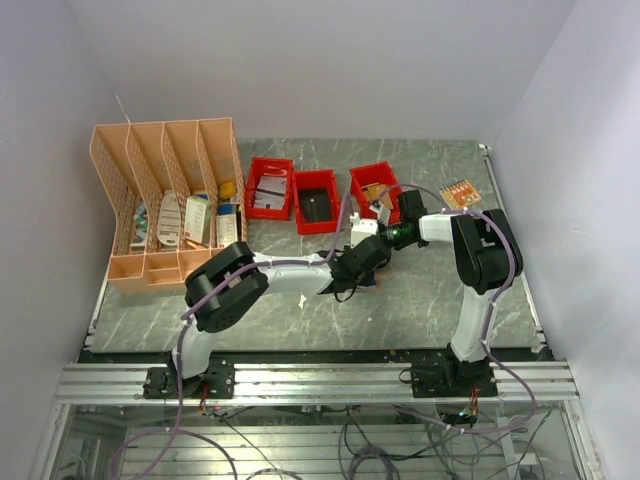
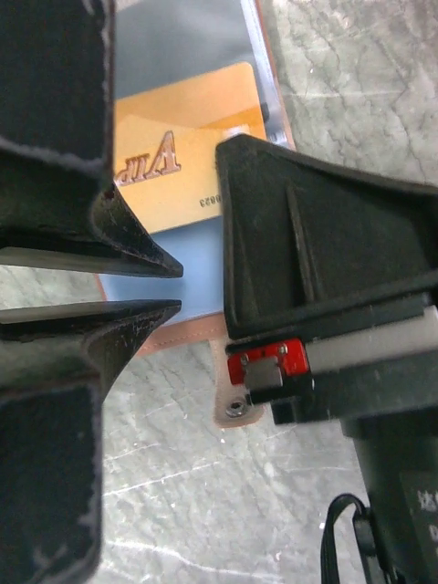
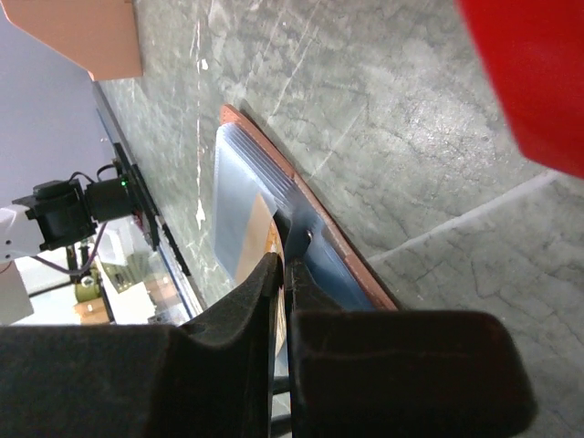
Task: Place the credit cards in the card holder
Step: Insert the credit card into the card holder.
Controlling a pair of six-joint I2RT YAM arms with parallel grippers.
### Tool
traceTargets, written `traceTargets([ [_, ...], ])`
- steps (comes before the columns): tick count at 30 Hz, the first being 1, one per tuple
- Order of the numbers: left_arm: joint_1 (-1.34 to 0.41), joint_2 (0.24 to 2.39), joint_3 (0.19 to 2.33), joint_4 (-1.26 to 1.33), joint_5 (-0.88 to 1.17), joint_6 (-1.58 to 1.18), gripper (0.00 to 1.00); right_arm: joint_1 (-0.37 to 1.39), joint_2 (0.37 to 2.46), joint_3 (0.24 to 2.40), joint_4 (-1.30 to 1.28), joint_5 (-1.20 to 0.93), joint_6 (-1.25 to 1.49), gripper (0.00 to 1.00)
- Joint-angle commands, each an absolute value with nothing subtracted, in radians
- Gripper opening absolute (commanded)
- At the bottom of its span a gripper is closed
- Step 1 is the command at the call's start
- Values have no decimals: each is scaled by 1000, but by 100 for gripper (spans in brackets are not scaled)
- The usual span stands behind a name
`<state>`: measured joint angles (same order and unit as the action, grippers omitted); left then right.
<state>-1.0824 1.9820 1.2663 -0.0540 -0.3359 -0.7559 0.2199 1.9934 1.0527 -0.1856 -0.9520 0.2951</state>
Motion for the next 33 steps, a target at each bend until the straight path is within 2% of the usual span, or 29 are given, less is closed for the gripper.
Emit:
traceTargets([
  [1, -1113, 2030, 1369, -197, -503, -754, 28, 230, 2044, 1057, -213, -919, 269, 5],
  [10, -1123, 2082, 1445, -343, -625, -829, 32, 230, 2051, 1061, -219, -923, 264, 7],
  [17, -1123, 2077, 1440, -403, -706, -898, 39, 231, 2051, 1063, -219, -933, 261, 11],
  [28, -1120, 2064, 1404, -384, -725, -925, 44, 225, 2025, 1075, -221, -955, 252, 35],
  [33, -1107, 2052, 1395, -375, -722, -918, 44, 204, 1965, 1077, -229, -965, 228, 42],
])
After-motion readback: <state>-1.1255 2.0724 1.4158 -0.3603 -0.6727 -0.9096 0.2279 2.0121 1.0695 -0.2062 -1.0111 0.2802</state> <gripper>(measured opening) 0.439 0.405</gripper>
